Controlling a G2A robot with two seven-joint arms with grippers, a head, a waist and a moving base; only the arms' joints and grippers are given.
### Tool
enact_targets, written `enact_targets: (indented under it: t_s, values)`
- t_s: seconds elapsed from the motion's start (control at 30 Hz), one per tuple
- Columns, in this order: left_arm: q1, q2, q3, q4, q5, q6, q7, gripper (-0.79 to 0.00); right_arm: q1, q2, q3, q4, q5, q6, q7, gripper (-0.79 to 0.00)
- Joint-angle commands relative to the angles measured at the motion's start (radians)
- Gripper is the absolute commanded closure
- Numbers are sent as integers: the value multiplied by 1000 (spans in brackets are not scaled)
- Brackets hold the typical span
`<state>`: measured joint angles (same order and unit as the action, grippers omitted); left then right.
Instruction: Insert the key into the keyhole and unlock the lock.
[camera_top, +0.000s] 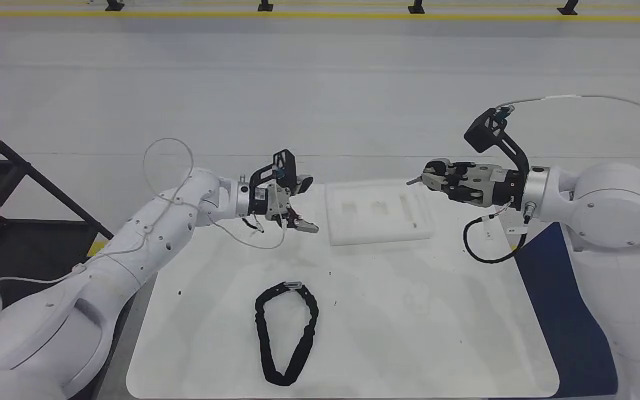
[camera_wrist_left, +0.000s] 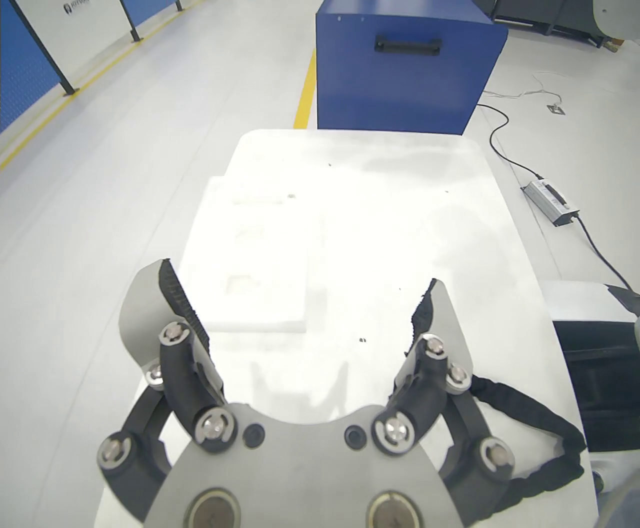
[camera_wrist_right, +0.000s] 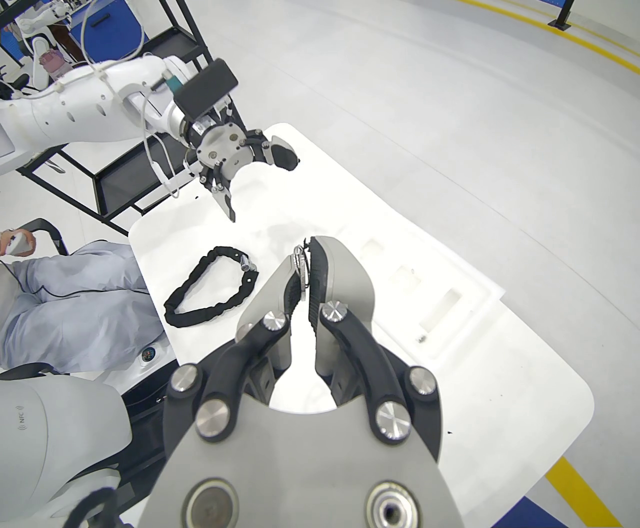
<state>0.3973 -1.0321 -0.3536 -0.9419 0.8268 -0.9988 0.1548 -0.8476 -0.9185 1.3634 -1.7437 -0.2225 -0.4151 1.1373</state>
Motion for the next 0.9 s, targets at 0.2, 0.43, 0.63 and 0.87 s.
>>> enact_targets:
  t_s: [0.2, 0.43, 0.63, 0.87]
  values:
    - [83, -4, 18, 33, 147, -14, 93, -785, 0, 0, 0, 0, 0, 0, 0, 0]
    - [124, 3, 46, 71, 336, -14, 255, -785, 0, 0, 0, 0, 0, 0, 0, 0]
    - [128, 3, 98, 91, 473, -14, 399, -785, 0, 0, 0, 0, 0, 0, 0, 0]
    - [104, 6, 169, 116, 612, -14, 566, -785, 0, 0, 0, 0, 0, 0, 0, 0]
